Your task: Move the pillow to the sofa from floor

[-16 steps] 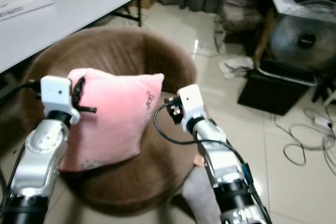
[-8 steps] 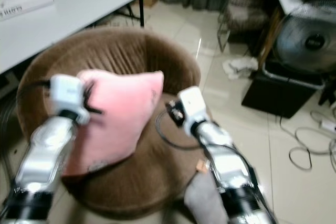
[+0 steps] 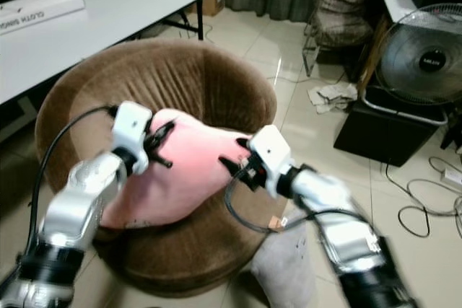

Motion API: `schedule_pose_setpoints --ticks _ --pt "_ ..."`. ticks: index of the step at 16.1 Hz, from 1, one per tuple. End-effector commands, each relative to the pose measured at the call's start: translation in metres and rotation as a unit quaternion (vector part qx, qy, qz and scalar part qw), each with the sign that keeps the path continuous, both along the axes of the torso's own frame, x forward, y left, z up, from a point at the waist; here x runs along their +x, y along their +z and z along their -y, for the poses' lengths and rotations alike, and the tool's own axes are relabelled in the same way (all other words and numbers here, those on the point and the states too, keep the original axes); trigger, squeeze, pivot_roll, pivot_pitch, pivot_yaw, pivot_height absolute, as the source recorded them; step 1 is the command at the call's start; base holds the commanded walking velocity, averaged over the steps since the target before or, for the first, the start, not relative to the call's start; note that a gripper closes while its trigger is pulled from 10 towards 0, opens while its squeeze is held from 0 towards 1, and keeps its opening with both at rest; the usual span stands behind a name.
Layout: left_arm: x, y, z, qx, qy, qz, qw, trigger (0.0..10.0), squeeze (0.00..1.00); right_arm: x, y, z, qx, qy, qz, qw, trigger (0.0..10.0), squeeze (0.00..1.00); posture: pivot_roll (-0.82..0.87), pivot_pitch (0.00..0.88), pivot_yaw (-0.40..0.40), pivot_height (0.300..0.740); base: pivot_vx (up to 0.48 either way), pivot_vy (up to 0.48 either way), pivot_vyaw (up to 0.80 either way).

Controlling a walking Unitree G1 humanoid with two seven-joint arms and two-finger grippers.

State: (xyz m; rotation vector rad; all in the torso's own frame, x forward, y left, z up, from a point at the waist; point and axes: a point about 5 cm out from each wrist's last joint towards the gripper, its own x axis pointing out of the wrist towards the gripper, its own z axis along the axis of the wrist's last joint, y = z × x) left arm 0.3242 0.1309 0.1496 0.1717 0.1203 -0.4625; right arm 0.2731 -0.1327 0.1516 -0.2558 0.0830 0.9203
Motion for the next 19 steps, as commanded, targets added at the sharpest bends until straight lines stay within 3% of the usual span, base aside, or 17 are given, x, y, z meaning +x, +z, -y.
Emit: schedule_pose_setpoints --ticks 1,2,3,7,9,12,14,15,16,19 --pt "0.007 0.013 0.002 0.006 -0.006 0.015 1.000 10.0 0.00 -0.005 0.007 -0.001 0.005 0.032 -0.001 0.999 10.0 0.00 0.06 0.000 -0.009 0.740 0.000 0.000 0.00" --pt "0.021 0.023 0.000 0.003 0.012 0.013 1.000 10.0 0.00 -0.008 0.015 0.007 -0.009 0.056 -0.008 0.998 10.0 0.00 0.05 0.000 -0.016 0.740 0.000 0.000 0.00" --pt "0.021 0.023 0.000 0.003 0.012 0.013 1.000 10.0 0.00 -0.008 0.015 0.007 -0.009 0.056 -0.008 0.998 10.0 0.00 0.05 0.000 -0.016 0.740 0.000 0.000 0.00" --pt "0.045 0.024 -0.004 0.015 0.051 -0.020 0.998 10.0 0.00 -0.020 0.016 0.013 -0.020 0.090 -0.042 0.995 10.0 0.00 0.04 0.000 -0.025 0.740 0.000 0.000 0.00" --pt "0.053 0.003 -0.009 0.062 0.072 -0.064 0.993 10.0 0.00 -0.027 0.010 0.014 -0.035 0.096 -0.058 0.993 10.0 0.00 0.03 0.000 -0.020 0.740 0.000 0.000 0.00" --pt "0.060 -0.019 -0.022 0.070 0.133 -0.091 0.985 10.0 0.00 -0.038 0.001 0.011 -0.048 0.094 -0.079 0.991 10.0 0.00 0.01 0.000 -0.019 0.740 0.000 0.000 0.00" --pt "0.067 -0.017 -0.034 0.056 0.189 -0.082 0.977 10.0 0.00 -0.041 -0.008 0.010 -0.071 0.066 -0.086 0.992 10.0 0.00 -0.01 0.013 -0.028 0.740 0.000 0.000 0.00" --pt "0.068 -0.015 -0.038 0.053 0.205 -0.080 0.974 10.0 0.59 -0.041 -0.010 0.010 -0.078 0.052 -0.085 0.992 10.0 0.00 -0.02 0.027 -0.031 0.740 0.000 0.000 0.00" --pt "0.070 -0.012 -0.045 0.051 0.229 -0.076 0.969 10.0 1.00 -0.039 -0.013 0.009 -0.082 0.028 -0.085 0.993 10.0 0.00 -0.02 0.042 -0.034 0.740 0.000 0.000 0.00" --pt "0.076 0.002 -0.056 0.075 0.254 -0.048 0.963 10.0 1.00 -0.041 -0.012 0.003 -0.074 0.008 -0.084 0.994 10.0 0.00 -0.04 0.064 -0.031 0.740 0.000 0.000 0.00"
